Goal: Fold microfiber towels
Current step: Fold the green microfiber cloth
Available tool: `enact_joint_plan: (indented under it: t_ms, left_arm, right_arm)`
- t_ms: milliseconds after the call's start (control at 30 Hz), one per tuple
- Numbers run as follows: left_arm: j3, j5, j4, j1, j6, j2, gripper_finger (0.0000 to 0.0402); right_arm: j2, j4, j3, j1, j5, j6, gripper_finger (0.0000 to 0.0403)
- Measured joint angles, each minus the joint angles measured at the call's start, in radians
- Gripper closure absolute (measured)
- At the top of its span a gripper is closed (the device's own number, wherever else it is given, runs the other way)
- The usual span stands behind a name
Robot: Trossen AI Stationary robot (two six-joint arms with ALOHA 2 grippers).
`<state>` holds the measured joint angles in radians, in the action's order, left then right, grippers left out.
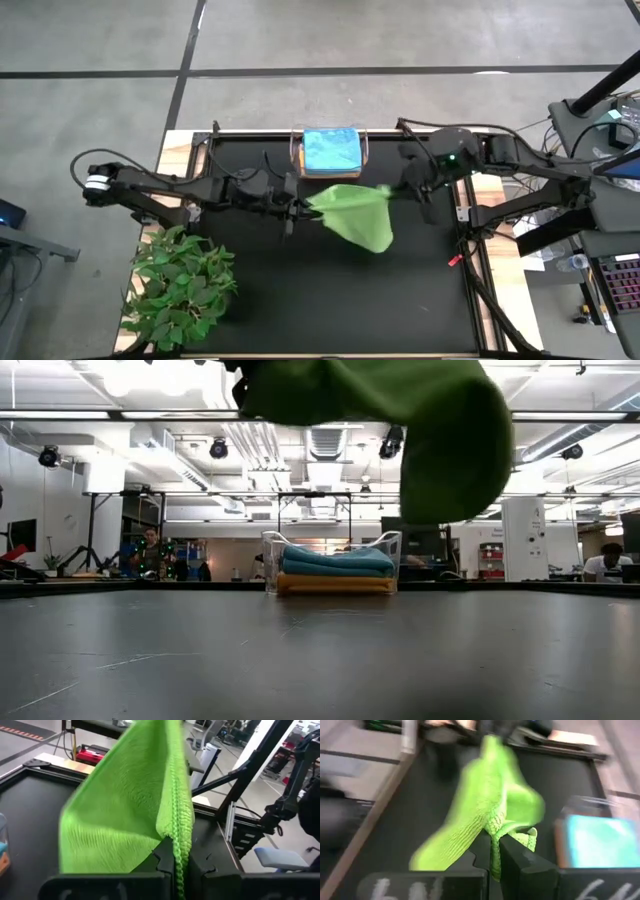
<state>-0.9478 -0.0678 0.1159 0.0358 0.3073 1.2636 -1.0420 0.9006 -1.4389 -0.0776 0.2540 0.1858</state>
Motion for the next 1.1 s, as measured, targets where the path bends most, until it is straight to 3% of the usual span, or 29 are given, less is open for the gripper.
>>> enact_joint_plan:
  t_ms: [67,100,200,233,267,367,433,700,833,867,1000,1100]
  left_arm:
    - [0.000,-0.007,0.000,0.000,0.001,0.000,0.0401]
    - [0.000,-0.009,-0.001,0.000,0.001,0.001,0.0401]
    - [0.000,-0.010,0.001,0.001,0.002,0.009,0.0401]
    - [-0.001,-0.010,0.006,0.001,0.002,0.012,0.0401]
    - [-0.002,-0.010,0.009,0.000,0.002,0.016,0.0402]
    - [0.000,-0.012,0.006,0.001,0.002,0.019,0.0402]
    - [0.000,-0.012,0.007,0.000,0.002,0.018,0.0402]
    - [-0.003,0.029,0.047,-0.005,0.013,0.015,0.0402]
    - [-0.019,-0.027,0.163,0.002,0.007,-0.010,0.0402]
    - [-0.025,-0.031,0.181,0.003,-0.002,-0.018,0.0402]
    - [-0.024,-0.034,0.159,-0.001,-0.007,-0.021,0.0402]
    - [-0.021,-0.029,0.128,-0.007,-0.008,-0.021,0.0402]
  right_arm:
    - [0.000,-0.002,-0.021,-0.001,0.076,0.001,0.0394]
    - [-0.001,-0.013,-0.034,-0.001,0.040,-0.019,0.0394]
    - [0.000,-0.020,-0.047,0.018,-0.298,-0.128,0.0394]
    - [0.000,-0.012,-0.043,0.021,-0.373,-0.152,0.0394]
    - [-0.001,0.003,-0.039,0.022,-0.377,-0.151,0.0394]
    - [-0.002,0.041,-0.035,0.023,-0.204,-0.062,0.0394]
    - [-0.001,0.038,-0.032,0.025,-0.143,-0.052,0.0394]
    - [-0.009,0.034,-0.026,0.022,-0.119,-0.088,0.0390]
    - [-0.008,0.012,-0.014,0.020,0.292,0.024,0.0390]
    - [-0.012,-0.016,-0.014,0.023,0.321,0.011,0.0390]
    - [-0.014,-0.026,-0.014,0.018,0.202,-0.042,0.0380]
    - [-0.016,-0.022,-0.014,0.019,-0.087,-0.116,0.0369]
